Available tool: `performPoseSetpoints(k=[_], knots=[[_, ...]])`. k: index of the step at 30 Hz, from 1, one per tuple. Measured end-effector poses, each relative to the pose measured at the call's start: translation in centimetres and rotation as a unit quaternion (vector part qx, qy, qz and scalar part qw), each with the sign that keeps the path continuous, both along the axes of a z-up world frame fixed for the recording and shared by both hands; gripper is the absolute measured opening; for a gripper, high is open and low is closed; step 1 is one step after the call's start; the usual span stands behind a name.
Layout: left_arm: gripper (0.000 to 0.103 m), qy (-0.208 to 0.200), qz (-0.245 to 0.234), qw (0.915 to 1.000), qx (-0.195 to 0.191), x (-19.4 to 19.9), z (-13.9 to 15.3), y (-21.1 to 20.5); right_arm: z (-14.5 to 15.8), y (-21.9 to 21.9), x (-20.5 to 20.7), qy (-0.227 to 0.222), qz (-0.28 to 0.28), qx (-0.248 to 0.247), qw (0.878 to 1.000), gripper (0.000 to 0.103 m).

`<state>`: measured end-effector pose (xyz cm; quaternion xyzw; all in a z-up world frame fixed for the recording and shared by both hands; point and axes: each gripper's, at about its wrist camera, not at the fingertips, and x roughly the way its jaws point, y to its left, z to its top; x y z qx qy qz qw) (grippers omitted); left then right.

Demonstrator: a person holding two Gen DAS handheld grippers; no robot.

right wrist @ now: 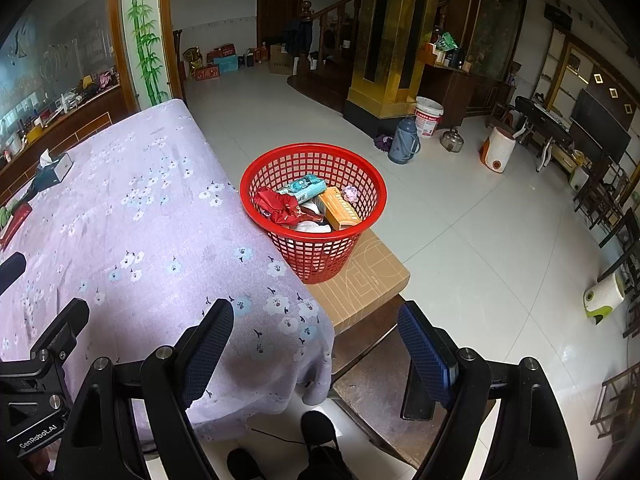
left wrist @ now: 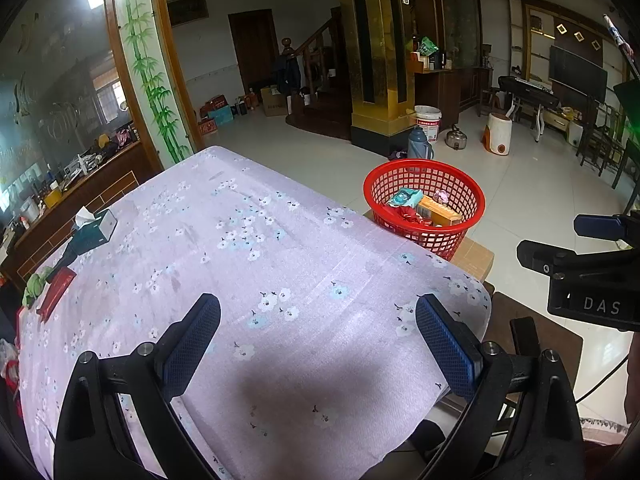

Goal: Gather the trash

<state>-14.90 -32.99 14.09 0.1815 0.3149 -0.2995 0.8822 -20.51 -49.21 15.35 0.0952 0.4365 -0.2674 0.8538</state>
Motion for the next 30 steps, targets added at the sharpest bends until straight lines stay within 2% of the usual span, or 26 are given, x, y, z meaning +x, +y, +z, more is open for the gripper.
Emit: performPoseSetpoints(k=[30], knots=[[0.097,0.0,-0.002,1.0,-0.001,-0.08,-0.39,-0.24,-0.71,-0.03,-0.4,0.001,-0.003,0.003,1.0,0.087]])
